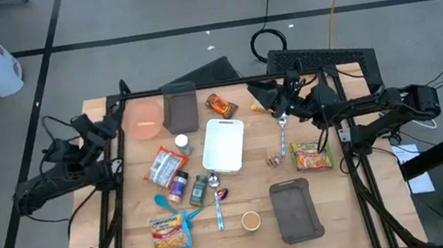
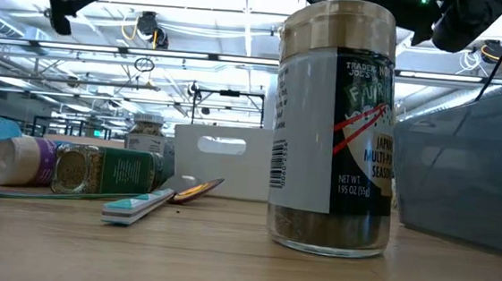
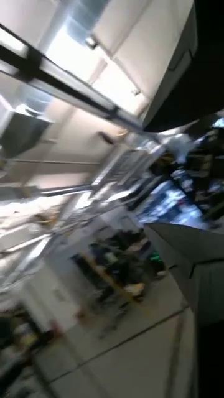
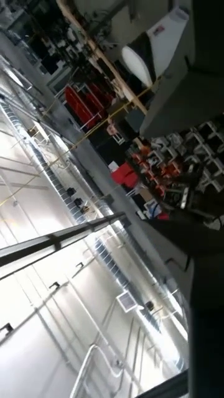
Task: Pick & Place Food Item
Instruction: Put the yellow noodle pack into the top black bin
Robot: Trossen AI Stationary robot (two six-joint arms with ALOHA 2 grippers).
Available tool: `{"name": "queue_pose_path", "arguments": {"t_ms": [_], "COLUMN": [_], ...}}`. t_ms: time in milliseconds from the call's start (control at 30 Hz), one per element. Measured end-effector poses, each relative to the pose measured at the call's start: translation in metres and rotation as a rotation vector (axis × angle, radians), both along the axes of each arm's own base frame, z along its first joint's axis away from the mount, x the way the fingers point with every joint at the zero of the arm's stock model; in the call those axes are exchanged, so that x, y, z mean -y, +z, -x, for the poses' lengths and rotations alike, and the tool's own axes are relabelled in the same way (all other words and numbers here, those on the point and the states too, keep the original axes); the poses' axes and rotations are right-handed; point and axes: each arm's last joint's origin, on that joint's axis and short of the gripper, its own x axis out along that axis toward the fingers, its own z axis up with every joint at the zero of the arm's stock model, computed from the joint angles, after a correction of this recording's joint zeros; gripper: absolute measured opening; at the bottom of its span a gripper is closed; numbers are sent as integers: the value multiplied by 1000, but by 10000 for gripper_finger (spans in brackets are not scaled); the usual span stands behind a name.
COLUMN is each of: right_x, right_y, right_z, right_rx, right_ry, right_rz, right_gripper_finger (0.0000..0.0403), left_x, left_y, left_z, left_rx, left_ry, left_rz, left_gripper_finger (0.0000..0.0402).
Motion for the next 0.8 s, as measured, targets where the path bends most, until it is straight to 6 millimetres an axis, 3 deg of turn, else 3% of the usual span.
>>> {"name": "queue_pose_path", "arguments": {"t_ms": [167,500,667,800], "right_x": [-1,-3,-1,9], "right_y": [-3,-1,12,21], "right_z": [-3,-8,-24,-30], "right_rx": [-11,-105,-333,-611], "right_ry": [9,114,192,193], "right_rz": [-10,66,151,209], "right_gripper_finger": [260,256,250,251], "left_x": [-2,-8,-12,-14], "left_y": [9,-8,-19,-12], "left_z": [1,-35,-54,-66], "left_rx": [87,-160,-282,-422], "left_ry": [84,-56,-99,-119], "left_rz": [2,17,49,55], "left_gripper_finger": [291,294,294,294]}}
